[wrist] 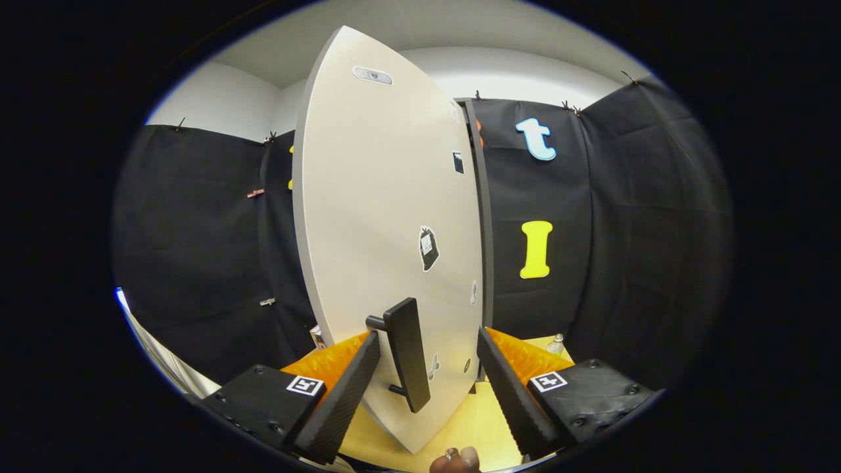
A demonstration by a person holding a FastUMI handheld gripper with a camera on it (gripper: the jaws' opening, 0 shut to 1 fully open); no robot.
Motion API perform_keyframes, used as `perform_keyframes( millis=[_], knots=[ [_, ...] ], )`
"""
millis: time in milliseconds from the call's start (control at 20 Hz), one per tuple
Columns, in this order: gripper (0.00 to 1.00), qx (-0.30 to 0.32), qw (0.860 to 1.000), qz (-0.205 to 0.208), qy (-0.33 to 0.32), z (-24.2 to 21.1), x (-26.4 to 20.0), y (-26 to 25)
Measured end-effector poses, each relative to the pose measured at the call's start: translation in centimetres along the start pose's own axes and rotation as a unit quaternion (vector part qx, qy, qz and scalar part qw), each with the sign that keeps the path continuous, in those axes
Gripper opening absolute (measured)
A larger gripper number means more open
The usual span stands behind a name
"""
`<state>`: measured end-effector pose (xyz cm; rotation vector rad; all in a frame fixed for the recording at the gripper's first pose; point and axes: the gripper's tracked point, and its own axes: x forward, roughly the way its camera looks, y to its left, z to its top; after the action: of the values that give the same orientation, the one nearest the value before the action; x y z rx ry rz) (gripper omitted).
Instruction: Open the shoe cabinet door, grab the shoes and put them into the shoe cabinet, then close the shoe cabinet door.
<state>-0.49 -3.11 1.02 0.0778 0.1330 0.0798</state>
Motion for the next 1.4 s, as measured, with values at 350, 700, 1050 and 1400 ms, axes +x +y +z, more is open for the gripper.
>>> perform_keyframes(
  millis=[350, 700, 1050, 1400],
  knots=[
    [0.98, 0.0, 1.0, -0.014, -0.007, -0.8, 4.5, 5.9],
    [1.0, -0.028, 0.999, 0.018, -0.012, -0.5, 9.3, 11.6],
    [1.0, -0.027, 0.999, 0.023, -0.011, -0.2, 11.1, 13.6],
    [1.0, -0.034, 0.999, 0.016, -0.01, -0.2, 9.3, 14.0]
  ],
)
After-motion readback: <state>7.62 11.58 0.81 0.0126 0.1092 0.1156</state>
